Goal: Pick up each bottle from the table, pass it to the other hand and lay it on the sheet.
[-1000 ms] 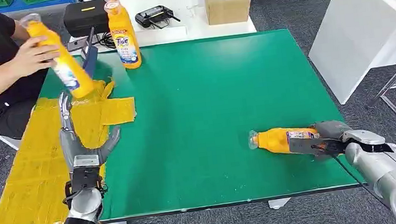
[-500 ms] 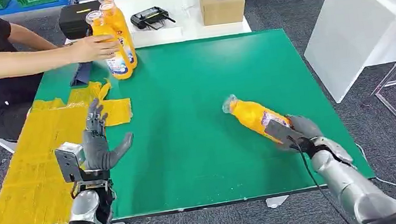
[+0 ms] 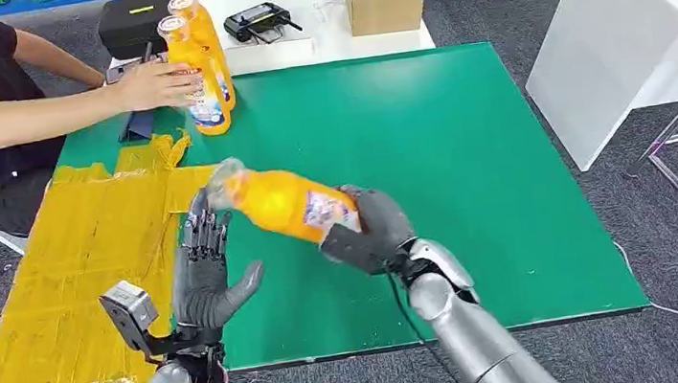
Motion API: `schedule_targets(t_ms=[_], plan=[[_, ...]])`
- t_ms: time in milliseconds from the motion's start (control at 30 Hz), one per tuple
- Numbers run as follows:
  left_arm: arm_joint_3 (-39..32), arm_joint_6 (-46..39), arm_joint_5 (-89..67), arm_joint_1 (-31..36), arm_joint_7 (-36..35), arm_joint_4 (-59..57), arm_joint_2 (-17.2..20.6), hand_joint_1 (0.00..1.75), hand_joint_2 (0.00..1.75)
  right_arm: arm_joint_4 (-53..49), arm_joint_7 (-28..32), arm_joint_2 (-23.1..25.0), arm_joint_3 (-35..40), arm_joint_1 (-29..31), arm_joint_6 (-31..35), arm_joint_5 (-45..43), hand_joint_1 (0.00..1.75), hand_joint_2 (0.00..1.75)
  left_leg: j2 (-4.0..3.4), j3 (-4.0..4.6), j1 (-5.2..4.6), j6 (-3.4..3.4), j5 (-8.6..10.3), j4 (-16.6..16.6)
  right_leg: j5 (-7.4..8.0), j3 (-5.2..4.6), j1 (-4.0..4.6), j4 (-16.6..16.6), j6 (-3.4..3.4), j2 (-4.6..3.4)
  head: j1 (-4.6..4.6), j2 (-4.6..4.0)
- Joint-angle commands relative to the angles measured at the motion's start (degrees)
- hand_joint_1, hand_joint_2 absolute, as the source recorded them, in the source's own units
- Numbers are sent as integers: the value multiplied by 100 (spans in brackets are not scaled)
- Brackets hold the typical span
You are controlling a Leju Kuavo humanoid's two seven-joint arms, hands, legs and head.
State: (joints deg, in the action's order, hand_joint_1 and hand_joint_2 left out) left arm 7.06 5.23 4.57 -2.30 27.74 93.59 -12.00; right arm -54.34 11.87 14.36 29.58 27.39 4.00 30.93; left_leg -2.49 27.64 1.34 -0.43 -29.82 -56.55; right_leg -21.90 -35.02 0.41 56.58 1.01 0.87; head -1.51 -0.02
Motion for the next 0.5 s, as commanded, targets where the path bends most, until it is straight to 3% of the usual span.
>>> schedule_targets(t_ms=[33,367,500], plan=[[319,340,128,-261,-97,235,142,0,175,316,-90,338,1397,128,-15,-113,175,175,15,-21,-5,8,-2,16,-4,12,-5,-8,3,-11,2,0],[535,266,-20,-166,-143,194,127,0,175,634,-52,355,1502,188,7,-252,175,175,28,-11,-12,9,-1,15,-4,13,-12,-9,5,3,2,0],[423,90,-58,-138,-130,128,130,0,175,429,69,379,1893,45,-138,-120,175,175,27,-8,-13,6,-1,11,-6,9,-12,-5,3,8,2,0]])
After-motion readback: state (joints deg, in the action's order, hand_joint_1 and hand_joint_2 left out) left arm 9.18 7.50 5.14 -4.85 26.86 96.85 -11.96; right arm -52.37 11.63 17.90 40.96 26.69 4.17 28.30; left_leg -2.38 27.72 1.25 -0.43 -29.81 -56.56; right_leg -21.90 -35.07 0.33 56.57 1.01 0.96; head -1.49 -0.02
